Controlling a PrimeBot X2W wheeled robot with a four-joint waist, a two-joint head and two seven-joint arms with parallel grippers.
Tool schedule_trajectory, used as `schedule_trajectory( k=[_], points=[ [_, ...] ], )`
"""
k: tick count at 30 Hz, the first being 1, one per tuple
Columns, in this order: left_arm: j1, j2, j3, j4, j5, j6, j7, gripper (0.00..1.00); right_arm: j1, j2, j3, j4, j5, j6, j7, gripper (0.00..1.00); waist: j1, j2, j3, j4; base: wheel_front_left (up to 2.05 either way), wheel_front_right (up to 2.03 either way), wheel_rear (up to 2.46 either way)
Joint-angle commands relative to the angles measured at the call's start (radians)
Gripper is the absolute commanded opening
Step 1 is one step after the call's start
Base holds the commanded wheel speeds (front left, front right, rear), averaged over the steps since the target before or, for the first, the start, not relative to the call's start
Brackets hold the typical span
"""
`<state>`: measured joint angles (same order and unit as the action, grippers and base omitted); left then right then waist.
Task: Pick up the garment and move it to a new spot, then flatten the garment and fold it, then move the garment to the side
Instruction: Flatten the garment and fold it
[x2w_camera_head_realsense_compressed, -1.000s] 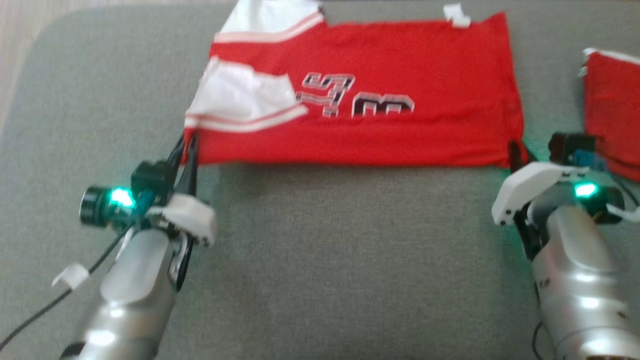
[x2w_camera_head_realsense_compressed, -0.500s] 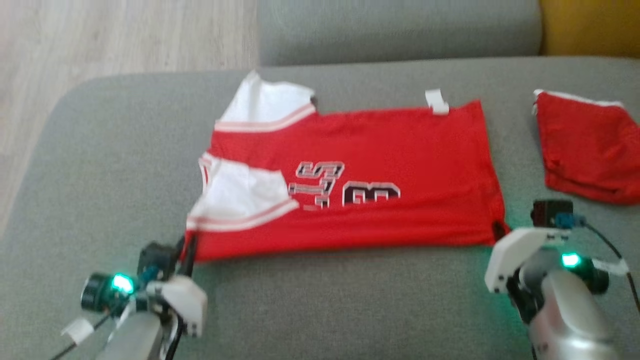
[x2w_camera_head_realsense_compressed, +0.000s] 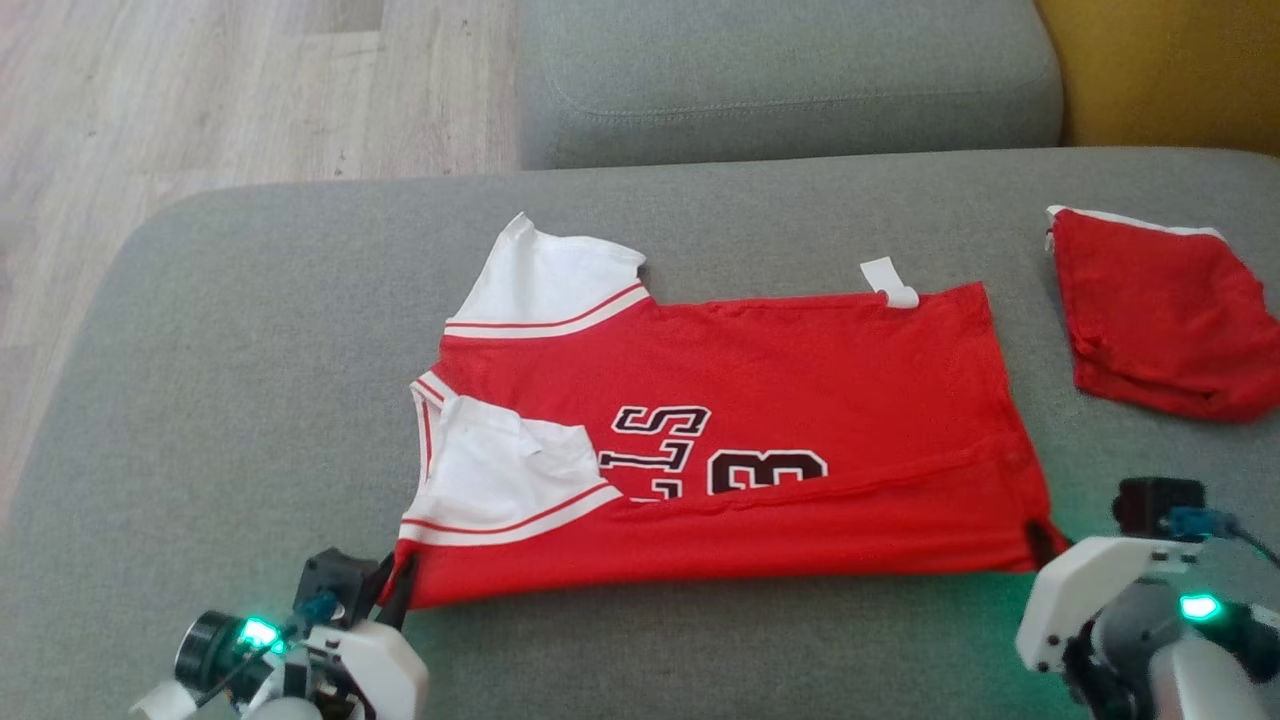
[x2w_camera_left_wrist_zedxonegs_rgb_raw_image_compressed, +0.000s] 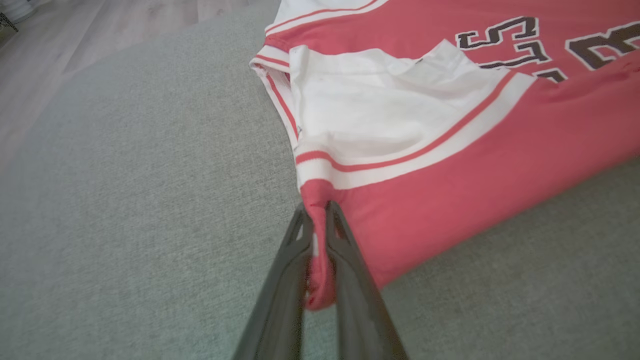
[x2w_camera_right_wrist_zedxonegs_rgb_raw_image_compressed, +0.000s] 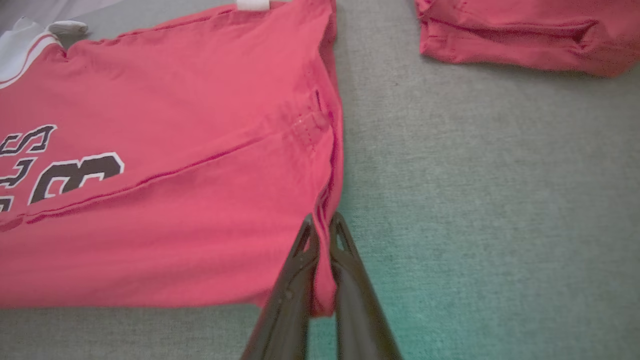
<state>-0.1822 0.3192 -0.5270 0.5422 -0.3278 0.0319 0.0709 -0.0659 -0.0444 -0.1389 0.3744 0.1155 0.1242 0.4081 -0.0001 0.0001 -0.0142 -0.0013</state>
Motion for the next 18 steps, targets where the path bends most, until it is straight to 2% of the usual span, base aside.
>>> schedule_trajectory(
  k=[1, 2, 3, 4, 5, 9, 12, 14, 18],
  points=[
    [-0.029, 0.04, 0.035, -0.058, -0.009, 0.016, 0.014, 0.0, -0.021, -0.007, -0.005, -0.077, 0.002, 0.007, 0.0, 0.05, 0.0001, -0.0001, 0.007, -0.003, 0.0, 0.0, 0.0],
    [-0.025, 0.041, 0.037, -0.072, -0.012, 0.02, 0.022, 0.0, -0.016, -0.007, -0.014, -0.094, 0.003, 0.007, -0.007, 0.89, 0.0001, -0.0001, 0.011, -0.004, 0.0, 0.0, 0.0],
    [-0.025, 0.041, 0.037, -0.072, -0.012, 0.02, 0.022, 0.0, -0.016, -0.007, -0.014, -0.094, 0.003, 0.007, -0.007, 0.89, 0.0001, -0.0001, 0.011, -0.004, 0.0, 0.0, 0.0],
    [-0.025, 0.044, 0.04, -0.087, -0.01, 0.03, 0.023, 0.39, -0.014, -0.006, -0.02, -0.105, 0.012, 0.007, -0.013, 1.0, 0.0001, -0.0001, 0.016, -0.004, 0.0, 0.0, 0.0],
    [-0.026, 0.046, 0.043, -0.099, -0.007, 0.04, 0.02, 1.0, -0.015, -0.006, -0.023, -0.115, 0.023, 0.007, -0.023, 1.0, 0.0001, -0.0001, 0.02, -0.005, 0.0, 0.0, 0.0],
    [-0.033, 0.038, 0.071, -0.135, -0.02, 0.079, 0.004, 1.0, -0.036, -0.006, -0.063, -0.123, 0.113, 0.007, -0.085, 1.0, 0.0001, -0.0001, 0.033, -0.009, 0.0, 0.0, 0.0],
    [-0.046, 0.023, 0.108, -0.16, -0.045, 0.103, -0.039, 1.0, -0.051, -0.006, -0.045, -0.133, 0.155, 0.007, -0.171, 1.0, 0.0001, -0.0001, 0.04, -0.012, 0.0, 0.0, 0.0],
    [-0.06, 0.015, 0.132, -0.175, -0.05, 0.121, -0.09, 1.0, -0.06, -0.006, -0.017, -0.146, 0.18, 0.007, -0.248, 1.0, 0.0001, -0.0001, 0.045, -0.017, 0.0, 0.0, 0.0],
    [-0.087, -0.014, 0.17, -0.211, -0.074, 0.12, -0.22, 1.0, -0.064, -0.006, 0.05, -0.174, 0.203, 0.007, -0.413, 1.0, 0.0001, -0.0001, 0.057, -0.03, 0.0, 0.0, 0.0]
  ],
)
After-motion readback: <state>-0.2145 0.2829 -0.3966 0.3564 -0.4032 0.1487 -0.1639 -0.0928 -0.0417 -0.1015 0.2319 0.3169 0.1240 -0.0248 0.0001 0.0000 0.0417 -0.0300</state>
